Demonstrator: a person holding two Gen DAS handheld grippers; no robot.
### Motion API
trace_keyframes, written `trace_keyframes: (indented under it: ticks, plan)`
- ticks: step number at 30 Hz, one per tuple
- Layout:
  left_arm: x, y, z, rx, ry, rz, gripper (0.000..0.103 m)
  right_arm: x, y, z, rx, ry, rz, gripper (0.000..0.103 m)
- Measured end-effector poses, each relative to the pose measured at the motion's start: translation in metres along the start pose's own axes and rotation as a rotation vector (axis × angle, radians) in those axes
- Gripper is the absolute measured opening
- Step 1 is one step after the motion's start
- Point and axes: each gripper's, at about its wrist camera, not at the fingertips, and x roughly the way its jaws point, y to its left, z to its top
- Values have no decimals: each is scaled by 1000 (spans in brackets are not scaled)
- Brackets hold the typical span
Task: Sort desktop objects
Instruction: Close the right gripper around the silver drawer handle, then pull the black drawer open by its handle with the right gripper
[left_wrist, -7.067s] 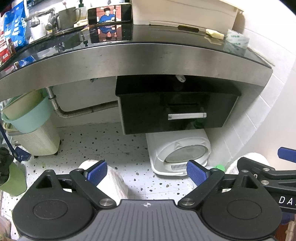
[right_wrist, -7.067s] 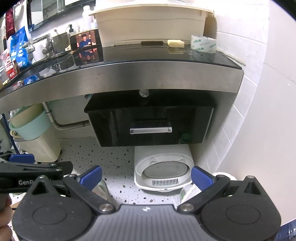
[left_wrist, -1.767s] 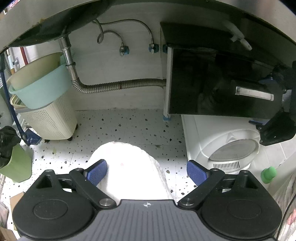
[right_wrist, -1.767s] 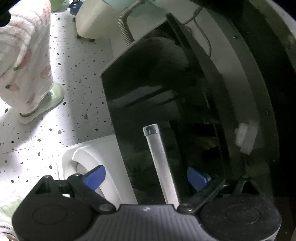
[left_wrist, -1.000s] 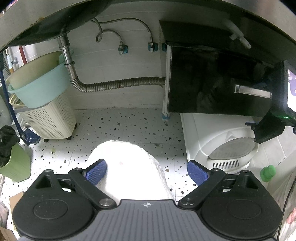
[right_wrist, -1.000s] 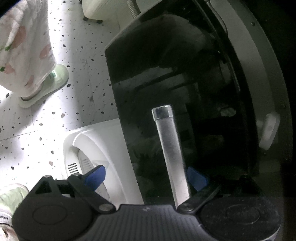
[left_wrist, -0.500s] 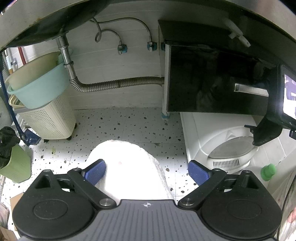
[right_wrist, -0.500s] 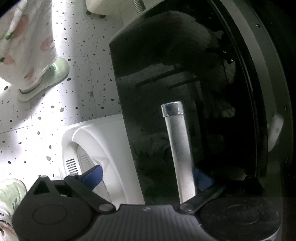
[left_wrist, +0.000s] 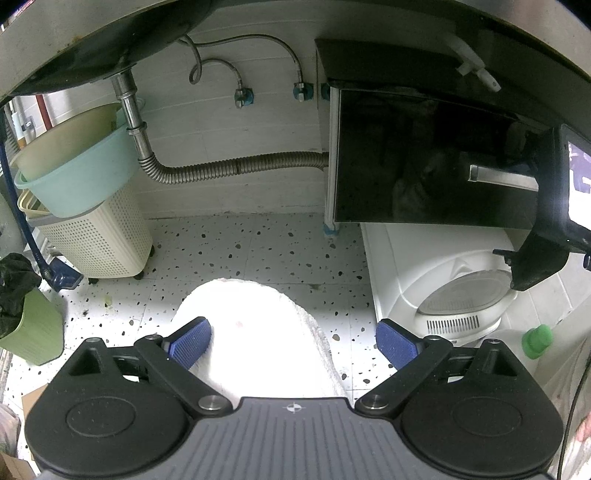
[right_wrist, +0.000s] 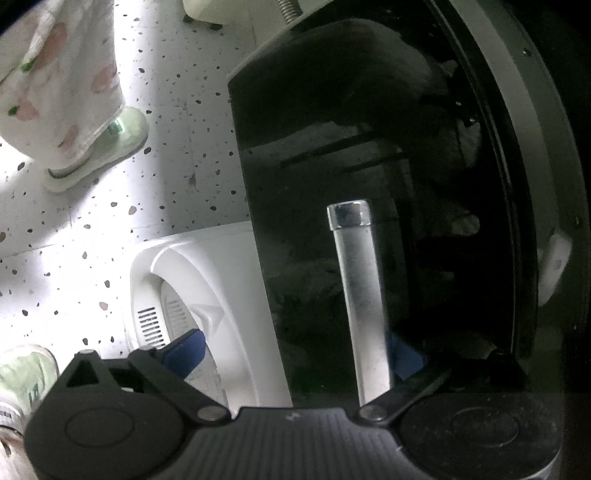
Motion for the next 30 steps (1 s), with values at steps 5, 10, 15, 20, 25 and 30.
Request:
trace_keyframes:
  ticks: [5, 10, 15, 20, 25, 30]
  plan:
    - [0, 2, -1, 3, 0, -2, 97, -1, 0, -1, 2, -6, 7, 103]
    - [0, 1, -1, 5, 0, -1, 97, -5, 3, -3, -14, -13, 9, 103]
    - [0, 2, -1, 4, 1, 0, 97, -8, 5, -5, -11, -24, 13, 103]
    - [0, 1, -1, 6, 1, 2, 97, -11, 6, -6, -16, -31, 18, 103]
    - [1, 1, 0, 7, 2, 3, 97, -14, 7, -9, -16, -43, 26, 103]
    - [1, 2, 0, 7, 2, 3, 97, -16, 6, -9, -16, -44, 30, 103]
